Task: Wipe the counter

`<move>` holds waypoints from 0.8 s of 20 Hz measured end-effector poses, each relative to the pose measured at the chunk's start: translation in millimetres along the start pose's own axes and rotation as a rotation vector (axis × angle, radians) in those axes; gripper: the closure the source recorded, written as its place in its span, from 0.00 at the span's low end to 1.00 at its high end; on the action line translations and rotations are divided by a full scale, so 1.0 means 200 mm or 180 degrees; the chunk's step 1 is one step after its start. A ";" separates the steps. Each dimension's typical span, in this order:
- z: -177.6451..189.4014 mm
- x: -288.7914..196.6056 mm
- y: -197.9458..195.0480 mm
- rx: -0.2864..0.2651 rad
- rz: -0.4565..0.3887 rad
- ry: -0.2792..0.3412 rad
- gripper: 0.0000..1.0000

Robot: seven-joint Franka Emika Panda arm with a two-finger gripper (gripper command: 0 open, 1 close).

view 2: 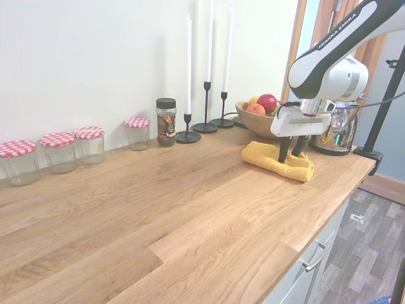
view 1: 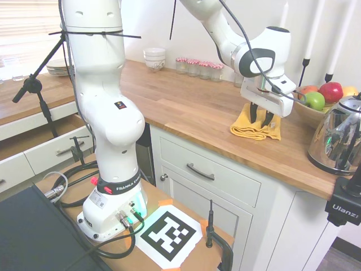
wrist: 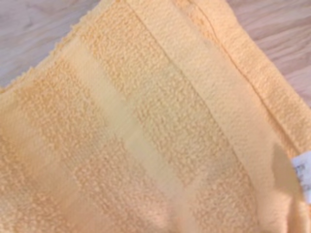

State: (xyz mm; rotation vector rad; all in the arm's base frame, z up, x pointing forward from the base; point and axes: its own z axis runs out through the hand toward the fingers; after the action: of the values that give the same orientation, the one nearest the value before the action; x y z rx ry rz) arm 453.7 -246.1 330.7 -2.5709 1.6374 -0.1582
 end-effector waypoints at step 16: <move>0.00 -0.02 -0.03 0.0026 -0.0011 -0.0015 1.00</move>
State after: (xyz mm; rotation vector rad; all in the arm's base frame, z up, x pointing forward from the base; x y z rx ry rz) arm 457.3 -240.4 330.7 -2.5662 1.6276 -0.1588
